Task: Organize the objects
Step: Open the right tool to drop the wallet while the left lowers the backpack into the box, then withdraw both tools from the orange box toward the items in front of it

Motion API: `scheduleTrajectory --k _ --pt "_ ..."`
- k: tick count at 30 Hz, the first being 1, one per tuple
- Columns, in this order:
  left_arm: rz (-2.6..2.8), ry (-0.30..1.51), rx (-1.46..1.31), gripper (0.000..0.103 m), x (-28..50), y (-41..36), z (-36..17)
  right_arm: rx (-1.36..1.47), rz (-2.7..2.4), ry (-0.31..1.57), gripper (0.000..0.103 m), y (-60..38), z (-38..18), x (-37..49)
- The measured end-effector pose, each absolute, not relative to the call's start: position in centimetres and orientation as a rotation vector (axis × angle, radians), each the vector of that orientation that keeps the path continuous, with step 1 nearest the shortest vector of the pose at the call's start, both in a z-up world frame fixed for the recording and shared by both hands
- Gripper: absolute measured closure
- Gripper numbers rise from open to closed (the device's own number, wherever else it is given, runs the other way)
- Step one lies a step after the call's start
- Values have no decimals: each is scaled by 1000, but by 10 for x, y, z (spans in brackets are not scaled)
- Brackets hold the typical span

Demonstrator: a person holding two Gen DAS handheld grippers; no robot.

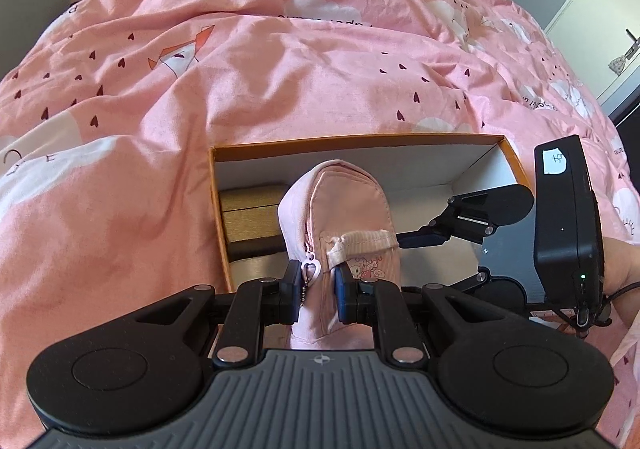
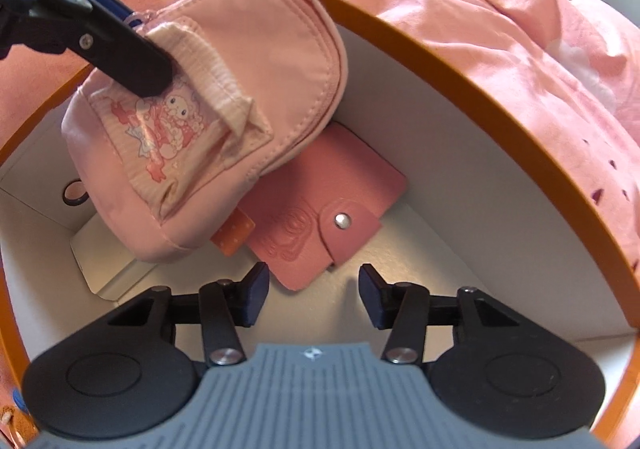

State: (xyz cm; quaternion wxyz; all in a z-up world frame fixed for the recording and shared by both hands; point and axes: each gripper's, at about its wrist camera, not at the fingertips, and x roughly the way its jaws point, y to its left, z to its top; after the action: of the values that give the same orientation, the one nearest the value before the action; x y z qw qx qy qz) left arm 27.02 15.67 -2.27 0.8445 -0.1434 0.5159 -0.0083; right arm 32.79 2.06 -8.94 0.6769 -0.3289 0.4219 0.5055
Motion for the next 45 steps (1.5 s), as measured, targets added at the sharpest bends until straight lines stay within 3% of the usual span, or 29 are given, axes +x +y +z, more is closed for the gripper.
scheduleTrajectory --k 14,22,28,36,45 --pt "-17 1129 -459 84 309 157 -74 -739 1101 958 50 -15 -78 321" --pt "31 1146 -334 75 311 144 -80 -732 1108 972 52 -5 -85 321" --pt "41 1131 -198 65 303 129 -75 -715 1094 960 59 -16 -77 318" --pt "23 1102 -174 65 287 130 -56 -649 1092 984 79 -13 -76 324" --pt "16 1078 -163 65 272 125 -48 -571 1084 1063 80 3 -85 322"
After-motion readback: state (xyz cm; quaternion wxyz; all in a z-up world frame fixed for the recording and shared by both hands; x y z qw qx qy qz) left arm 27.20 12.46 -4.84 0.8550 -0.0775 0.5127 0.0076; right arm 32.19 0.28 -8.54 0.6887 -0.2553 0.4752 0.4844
